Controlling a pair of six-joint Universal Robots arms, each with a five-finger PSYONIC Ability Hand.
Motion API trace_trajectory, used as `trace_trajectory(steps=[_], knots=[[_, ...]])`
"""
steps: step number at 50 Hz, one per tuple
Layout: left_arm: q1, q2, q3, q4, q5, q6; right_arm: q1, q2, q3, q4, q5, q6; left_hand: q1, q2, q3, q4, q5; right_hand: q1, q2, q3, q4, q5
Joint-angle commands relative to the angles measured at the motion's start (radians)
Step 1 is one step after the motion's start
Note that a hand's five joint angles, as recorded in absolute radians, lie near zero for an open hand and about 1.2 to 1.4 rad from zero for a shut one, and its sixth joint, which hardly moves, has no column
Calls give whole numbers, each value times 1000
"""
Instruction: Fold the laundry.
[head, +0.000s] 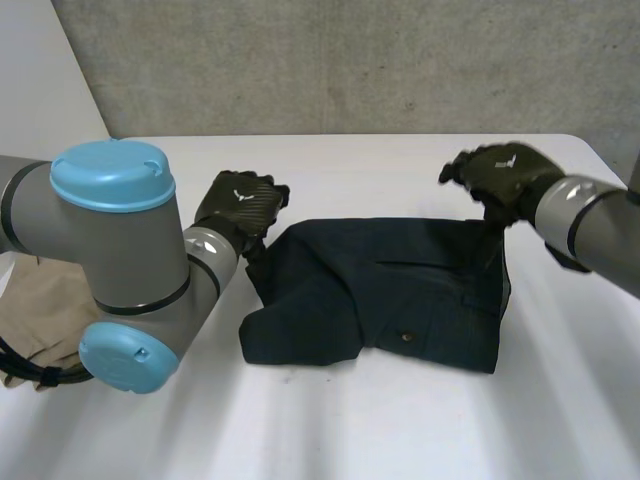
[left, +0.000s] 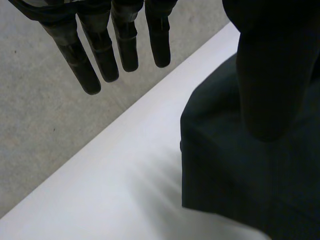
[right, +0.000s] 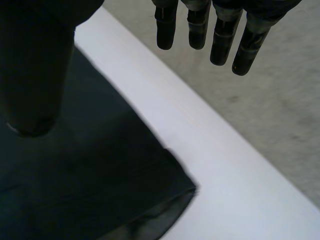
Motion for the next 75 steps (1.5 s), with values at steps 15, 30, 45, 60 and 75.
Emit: trace_trajectory(steps=[15,30,45,60,75], knots=[[94,-310,231,-12,170,-66,-1,104,163,-121,-101,4,209,205,210,207,199,266,251,254,236,230],[80,-405,327,-14,167,-71,-13,103,117,-92,-97,-5,595,592,596,594,586,287,272,275,257,251],[77,-421,349,-49,158,-72,-53,123,19,-2,-95,-89,1048,1044,1049,1047,1039,178,163,166,148,142],[76,-402,350,-72,158,-71,-50,308,-84,15,-78,-128,1048,1044,1049,1047,1039,213,198,201,183,177],[80,-460,490,-72,152,-63,-41,428,-280,12,-60,-123,1048,1044,1049,1047,1039,1193,1178,1181,1163,1157]])
